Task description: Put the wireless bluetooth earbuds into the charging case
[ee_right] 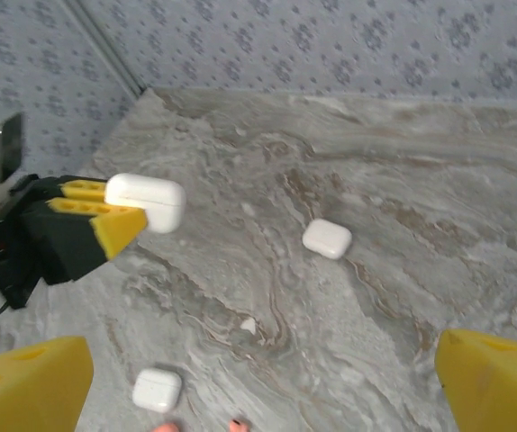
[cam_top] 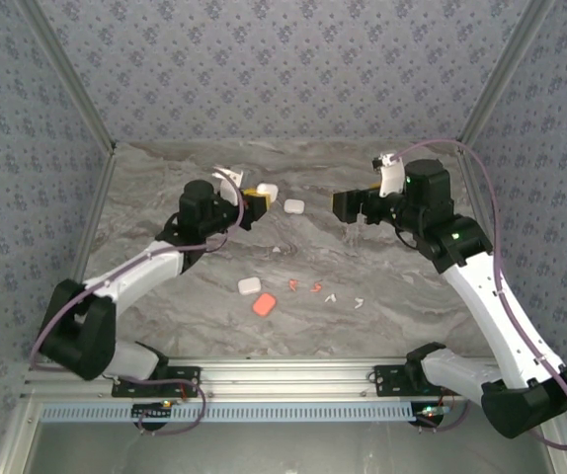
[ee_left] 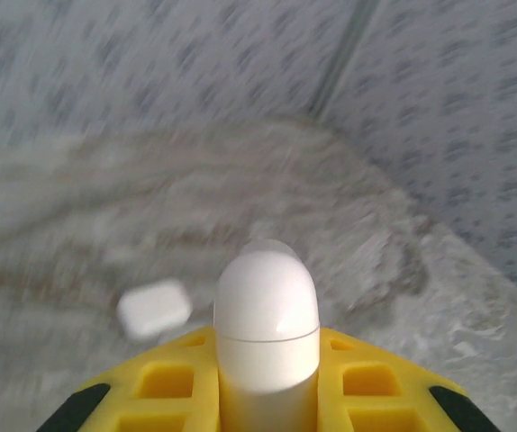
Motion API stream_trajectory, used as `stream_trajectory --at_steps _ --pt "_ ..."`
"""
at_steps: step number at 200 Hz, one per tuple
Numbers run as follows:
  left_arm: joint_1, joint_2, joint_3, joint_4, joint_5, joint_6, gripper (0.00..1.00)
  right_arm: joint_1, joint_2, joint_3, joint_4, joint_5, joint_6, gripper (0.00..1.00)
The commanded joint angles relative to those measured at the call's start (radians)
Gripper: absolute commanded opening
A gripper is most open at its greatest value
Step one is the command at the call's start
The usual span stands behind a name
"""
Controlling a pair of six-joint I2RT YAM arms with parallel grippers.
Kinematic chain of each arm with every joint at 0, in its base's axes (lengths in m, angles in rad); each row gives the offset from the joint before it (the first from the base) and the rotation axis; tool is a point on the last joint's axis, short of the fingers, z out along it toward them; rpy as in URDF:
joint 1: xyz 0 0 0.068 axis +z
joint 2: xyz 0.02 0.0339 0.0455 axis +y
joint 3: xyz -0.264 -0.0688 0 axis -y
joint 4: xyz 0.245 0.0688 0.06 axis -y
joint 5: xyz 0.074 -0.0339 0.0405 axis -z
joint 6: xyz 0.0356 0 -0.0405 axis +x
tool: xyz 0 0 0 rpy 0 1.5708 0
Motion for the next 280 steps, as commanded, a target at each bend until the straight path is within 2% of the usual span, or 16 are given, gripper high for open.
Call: stream_trajectory --at_steps 1,33,69,99,145,180,252,280 --pt "0.05 0.099 0.027 -0.081 0.018 -0.144 0.0 -0.005 0.006 -0.016 -0.025 0.025 0.013 1.0" --pt "0.111 0.275 0.086 -0.039 0.089 -0.227 0.0 -0.008 0.028 -0.019 -0.035 0.01 0.013 1.0" --pt "0.122 0.418 0.193 -0.066 0.127 -0.245 0.0 -0.009 0.042 -0.022 -0.046 0.01 0.009 1.0" --pt "0.125 0.512 0.257 -0.092 0.151 -0.264 0.09 -0.009 0.045 -0.025 -0.049 0.021 0.003 1.0" --pt "0.138 0.605 0.295 -0.072 0.163 -0.292 0.17 -0.009 0.048 -0.026 -0.049 0.025 -0.002 1.0" --pt "0.145 0.628 0.299 -0.073 0.158 -0.294 0.39 -0.01 0.048 -0.026 -0.048 0.038 -0.008 1.0" --pt "0.148 0.588 0.271 -0.077 0.094 -0.269 0.63 -0.018 0.051 -0.026 -0.079 0.066 -0.039 1.0" --pt "0.148 0.547 0.257 -0.074 0.062 -0.255 0.78 -0.024 0.048 -0.026 -0.079 0.075 -0.042 1.0"
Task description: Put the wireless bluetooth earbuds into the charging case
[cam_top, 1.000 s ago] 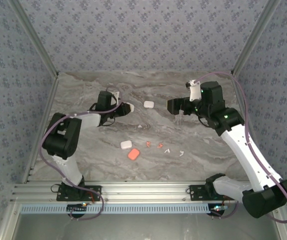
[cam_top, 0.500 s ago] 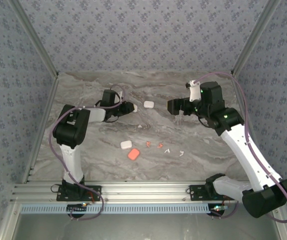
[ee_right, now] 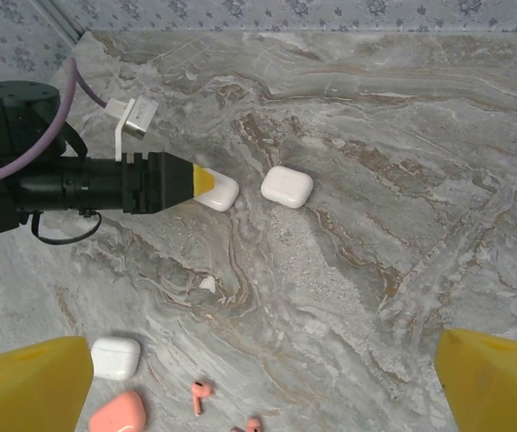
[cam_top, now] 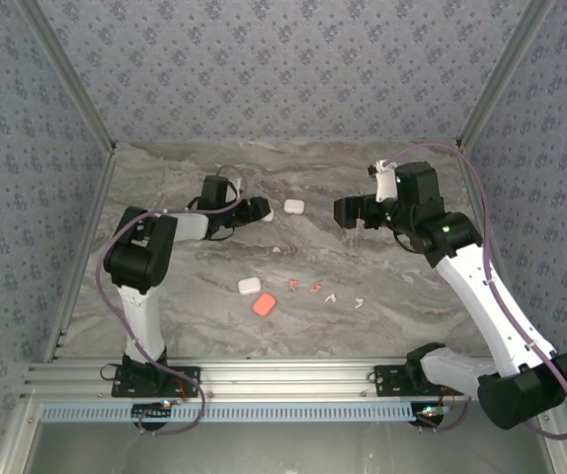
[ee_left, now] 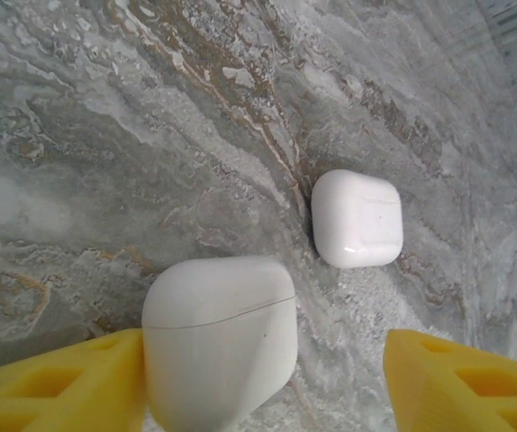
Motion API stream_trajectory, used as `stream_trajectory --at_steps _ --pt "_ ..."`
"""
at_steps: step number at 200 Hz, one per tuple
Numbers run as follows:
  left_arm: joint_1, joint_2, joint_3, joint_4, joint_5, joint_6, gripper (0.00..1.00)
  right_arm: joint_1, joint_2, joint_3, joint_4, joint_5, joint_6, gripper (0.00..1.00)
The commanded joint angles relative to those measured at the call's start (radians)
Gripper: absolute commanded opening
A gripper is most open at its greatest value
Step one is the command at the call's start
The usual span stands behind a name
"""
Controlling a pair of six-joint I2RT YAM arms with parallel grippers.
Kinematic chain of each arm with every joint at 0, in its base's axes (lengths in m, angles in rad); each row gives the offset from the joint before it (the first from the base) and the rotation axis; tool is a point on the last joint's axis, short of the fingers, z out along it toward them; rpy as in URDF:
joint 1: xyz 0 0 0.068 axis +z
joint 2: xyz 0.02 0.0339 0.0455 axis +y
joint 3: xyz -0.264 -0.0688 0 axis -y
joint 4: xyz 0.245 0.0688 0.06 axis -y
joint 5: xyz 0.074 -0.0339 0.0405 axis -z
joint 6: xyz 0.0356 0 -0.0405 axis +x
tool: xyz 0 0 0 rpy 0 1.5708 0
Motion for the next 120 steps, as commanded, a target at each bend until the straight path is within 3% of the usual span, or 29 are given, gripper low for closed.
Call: stream_trajectory --at_steps 1,26,75,120 --pt "0.009 -0.05 -0.019 -0.02 -0.069 0.03 0.79 -0.009 0.0 -0.006 -0.014 0.025 -0.019 1.0" --pt "0.009 -0.101 -0.037 -0.017 -0.1 0.048 0.99 -0.014 -0.005 -0.006 -0.01 0.027 -0.018 1.0" --pt "0.009 -0.257 -0.11 -0.018 -0.198 0.101 0.99 -0.049 -0.038 -0.055 0.056 -0.034 -0.006 1.0" --pt "0.009 -0.456 -0.242 0.0 -0.302 0.159 0.99 -0.143 -0.063 -0.131 0.147 -0.207 0.02 1.0"
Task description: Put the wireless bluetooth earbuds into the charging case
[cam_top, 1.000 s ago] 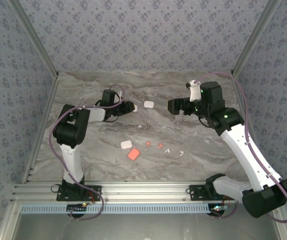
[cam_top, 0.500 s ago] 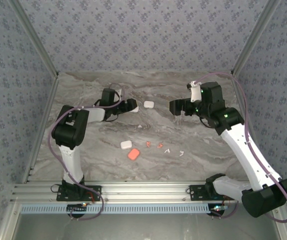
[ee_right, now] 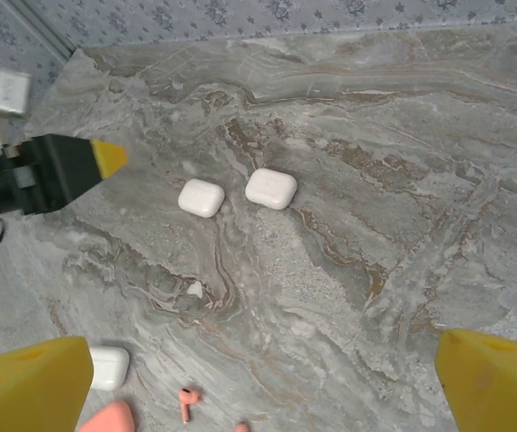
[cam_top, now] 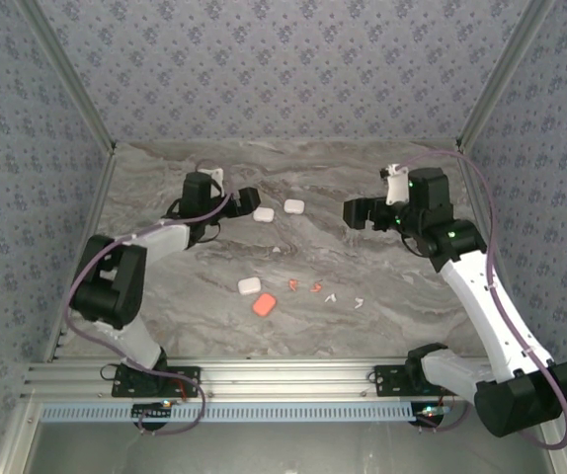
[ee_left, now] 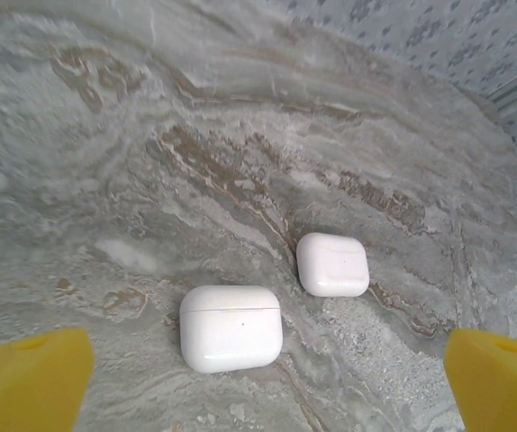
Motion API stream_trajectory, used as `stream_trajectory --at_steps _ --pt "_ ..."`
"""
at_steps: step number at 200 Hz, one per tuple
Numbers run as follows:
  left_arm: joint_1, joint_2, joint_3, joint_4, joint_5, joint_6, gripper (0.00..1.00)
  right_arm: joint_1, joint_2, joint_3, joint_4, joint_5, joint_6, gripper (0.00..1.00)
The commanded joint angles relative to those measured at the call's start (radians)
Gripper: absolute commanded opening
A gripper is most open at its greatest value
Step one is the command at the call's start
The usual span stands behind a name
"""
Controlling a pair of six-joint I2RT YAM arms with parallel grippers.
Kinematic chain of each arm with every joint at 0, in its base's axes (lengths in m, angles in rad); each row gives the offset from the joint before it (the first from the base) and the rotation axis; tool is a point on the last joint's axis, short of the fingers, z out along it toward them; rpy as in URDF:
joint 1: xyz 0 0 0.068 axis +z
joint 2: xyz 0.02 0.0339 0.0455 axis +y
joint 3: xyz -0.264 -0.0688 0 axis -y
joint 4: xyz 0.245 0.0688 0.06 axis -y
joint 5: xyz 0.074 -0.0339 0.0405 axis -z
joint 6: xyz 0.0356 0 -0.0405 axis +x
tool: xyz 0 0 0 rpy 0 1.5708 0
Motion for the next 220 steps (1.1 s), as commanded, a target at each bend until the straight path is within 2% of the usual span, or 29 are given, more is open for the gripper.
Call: stream_trajectory --at_steps 1,35,71,123,149,177,201,220 --pt "0.002 -0.112 -0.063 0.013 -0.085 0.059 0.99 -0.038 -0.02 -0.034 0.074 -0.116 0.02 1.0" --pt "0.005 -0.266 -0.17 0.008 -0.152 0.072 0.99 -0.035 -0.015 -0.076 0.138 -0.143 0.012 1.0" --pt "0.021 -0.392 -0.24 -0.09 -0.18 0.027 0.99 0.012 0.002 -0.102 0.165 -0.147 -0.068 1.0" --pt "0.086 -0.527 -0.335 -0.179 -0.168 -0.099 0.99 0.238 0.09 -0.127 0.14 -0.061 -0.372 1.0" --pt "0.118 -0.564 -0.365 -0.177 -0.167 -0.145 0.99 0.348 0.164 -0.155 0.192 -0.074 -0.515 1.0" --pt "0.123 -0.575 -0.368 -0.182 -0.166 -0.157 0.99 0.457 0.285 -0.131 0.202 -0.108 -0.681 1.0" --pt "0.124 -0.576 -0.376 -0.182 -0.173 -0.16 0.99 0.555 0.42 -0.065 0.183 -0.054 -0.797 1.0" --pt "0.125 -0.578 -0.378 -0.18 -0.175 -0.166 0.99 0.593 0.528 -0.004 0.181 -0.04 -0.843 1.0"
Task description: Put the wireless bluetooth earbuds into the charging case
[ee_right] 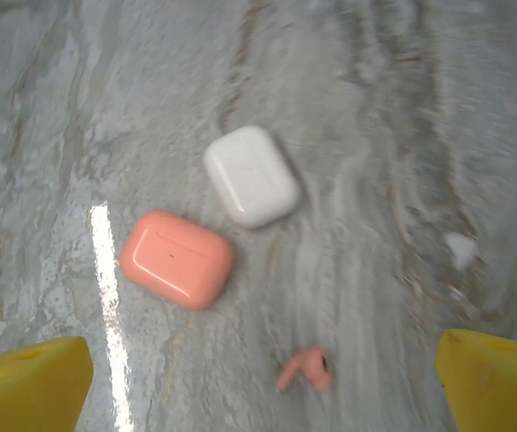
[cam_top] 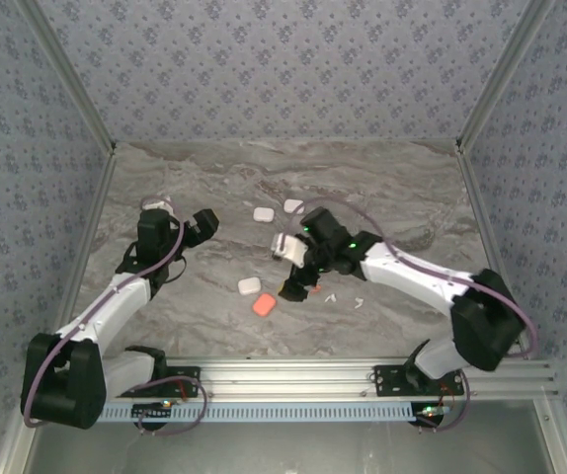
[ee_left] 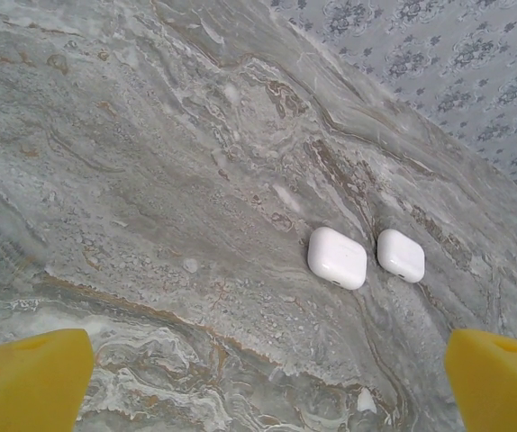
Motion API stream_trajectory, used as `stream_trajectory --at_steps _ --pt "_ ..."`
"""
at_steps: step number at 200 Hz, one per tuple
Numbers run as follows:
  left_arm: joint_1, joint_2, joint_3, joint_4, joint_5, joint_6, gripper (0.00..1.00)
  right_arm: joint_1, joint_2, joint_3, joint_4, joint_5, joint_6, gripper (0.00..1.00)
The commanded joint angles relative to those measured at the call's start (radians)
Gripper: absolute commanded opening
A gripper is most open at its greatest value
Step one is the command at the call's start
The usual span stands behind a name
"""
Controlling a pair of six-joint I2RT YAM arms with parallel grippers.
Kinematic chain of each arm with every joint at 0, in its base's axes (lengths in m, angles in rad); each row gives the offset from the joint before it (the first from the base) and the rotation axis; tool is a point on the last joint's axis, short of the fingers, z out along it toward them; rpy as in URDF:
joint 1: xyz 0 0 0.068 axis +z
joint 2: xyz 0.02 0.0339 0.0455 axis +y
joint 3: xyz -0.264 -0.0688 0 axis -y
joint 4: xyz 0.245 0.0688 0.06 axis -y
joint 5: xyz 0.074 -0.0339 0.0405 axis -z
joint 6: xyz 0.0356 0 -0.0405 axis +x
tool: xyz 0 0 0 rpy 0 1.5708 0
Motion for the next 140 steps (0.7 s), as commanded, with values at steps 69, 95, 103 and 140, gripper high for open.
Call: stream_trajectory --at_steps 69,95,103,140 --pt "0.01 -0.031 -0.015 -0.014 -0.018 -0.021 0.99 0.099 0.429 0.369 -0.117 0.064 -0.231 0.79" --pt "0.011 -0.035 -0.014 -0.021 -0.025 -0.016 0.99 0.108 0.495 0.424 -0.147 0.073 -0.242 0.72" --pt "0.011 -0.035 -0.014 -0.022 -0.027 -0.015 0.99 0.112 0.51 0.434 -0.154 0.069 -0.242 0.7" --pt "0.014 -0.031 -0.016 -0.024 -0.028 -0.014 0.99 0.123 0.554 0.453 -0.17 0.067 -0.251 0.66"
